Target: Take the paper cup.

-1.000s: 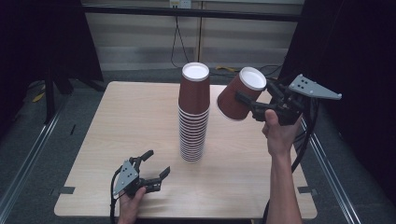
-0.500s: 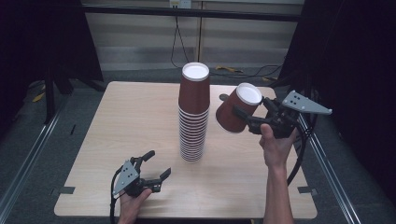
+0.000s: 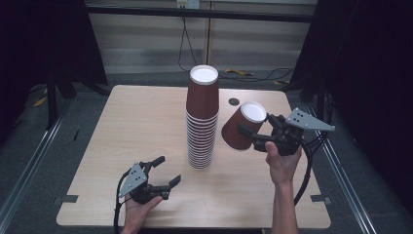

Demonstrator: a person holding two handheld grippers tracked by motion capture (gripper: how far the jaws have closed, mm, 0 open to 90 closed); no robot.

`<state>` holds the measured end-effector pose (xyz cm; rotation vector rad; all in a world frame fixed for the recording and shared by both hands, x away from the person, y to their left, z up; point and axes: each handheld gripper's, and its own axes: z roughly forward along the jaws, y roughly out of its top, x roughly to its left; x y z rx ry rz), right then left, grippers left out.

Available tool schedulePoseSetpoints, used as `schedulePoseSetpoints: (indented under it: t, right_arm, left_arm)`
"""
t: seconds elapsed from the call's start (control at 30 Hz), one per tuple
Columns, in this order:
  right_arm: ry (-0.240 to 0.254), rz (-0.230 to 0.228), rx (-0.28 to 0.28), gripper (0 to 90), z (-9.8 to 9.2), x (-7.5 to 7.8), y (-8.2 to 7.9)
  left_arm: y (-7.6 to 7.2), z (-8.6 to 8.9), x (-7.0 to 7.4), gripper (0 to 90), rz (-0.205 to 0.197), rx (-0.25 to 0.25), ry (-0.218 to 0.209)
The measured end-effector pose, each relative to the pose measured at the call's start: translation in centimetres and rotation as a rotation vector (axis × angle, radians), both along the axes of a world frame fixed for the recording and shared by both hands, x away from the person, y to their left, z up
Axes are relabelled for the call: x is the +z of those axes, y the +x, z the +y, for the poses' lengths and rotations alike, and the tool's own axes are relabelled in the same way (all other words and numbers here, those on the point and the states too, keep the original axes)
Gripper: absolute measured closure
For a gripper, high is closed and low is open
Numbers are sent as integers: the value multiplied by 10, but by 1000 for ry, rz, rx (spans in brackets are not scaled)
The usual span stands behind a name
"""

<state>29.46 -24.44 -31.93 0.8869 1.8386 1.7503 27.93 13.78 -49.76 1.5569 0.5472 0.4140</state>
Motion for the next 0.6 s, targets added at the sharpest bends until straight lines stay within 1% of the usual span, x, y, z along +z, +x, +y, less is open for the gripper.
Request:
schedulePoseSetpoints:
  t: [0.03, 0.07, 0.1, 0.13, 0.17, 0.2, 0.27, 0.3, 0.37, 0.4, 0.43, 0.47, 0.5, 0.53, 0.57, 0.6]
  right_arm:
    - [-1, 2, 4, 222, 1, -2, -1]
    - [-1, 5, 5, 222, 2, -4, -1]
    - [-2, 7, 6, 222, 2, -6, -2]
    - [1, 12, 11, 222, 3, -8, -3]
    - [2, 14, 12, 222, 3, -10, -4]
    - [4, 18, 15, 222, 3, -12, -4]
    - [6, 24, 22, 222, 5, -17, -6]
    - [2, 29, 23, 222, 5, -19, -7]
    - [0, 33, 30, 223, 8, -24, -8]
    - [1, 35, 36, 222, 9, -26, -8]
    - [-4, 37, 45, 222, 10, -27, -9]
    - [-9, 39, 59, 222, 12, -29, -9]
    - [-12, 43, 63, 223, 13, -30, -9]
    - [-16, 46, 67, 222, 14, -31, -10]
    - [-19, 47, 71, 223, 16, -32, -10]
    - [-23, 49, 70, 223, 17, -34, -11]
  left_arm:
    - [1, 1, 2, 156, -12, -4, 16]
    - [1, 0, 3, 157, -12, -8, 18]
    - [1, 0, 5, 157, -10, -16, 17]
    - [0, -2, 6, 157, 1, -18, 6]
    - [1, -1, 7, 157, -12, -24, 18]
    - [0, -3, 9, 157, -1, -21, 12]
    - [1, -5, 12, 158, -14, -39, 14]
    - [2, -5, 14, 158, -20, -55, 23]
    - [1, -8, 16, 158, -5, -66, 14]
    - [1, -10, 17, 158, -13, -59, 11]
    - [2, -10, 18, 158, -23, -74, 14]
    - [1, -12, 18, 158, -17, -79, 3]
    - [1, -13, 19, 158, -16, -86, 4]
    - [1, -14, 20, 158, -24, -81, 11]
    - [1, -16, 20, 158, -16, -77, 2]
    - [1, -16, 21, 158, -22, -87, 11]
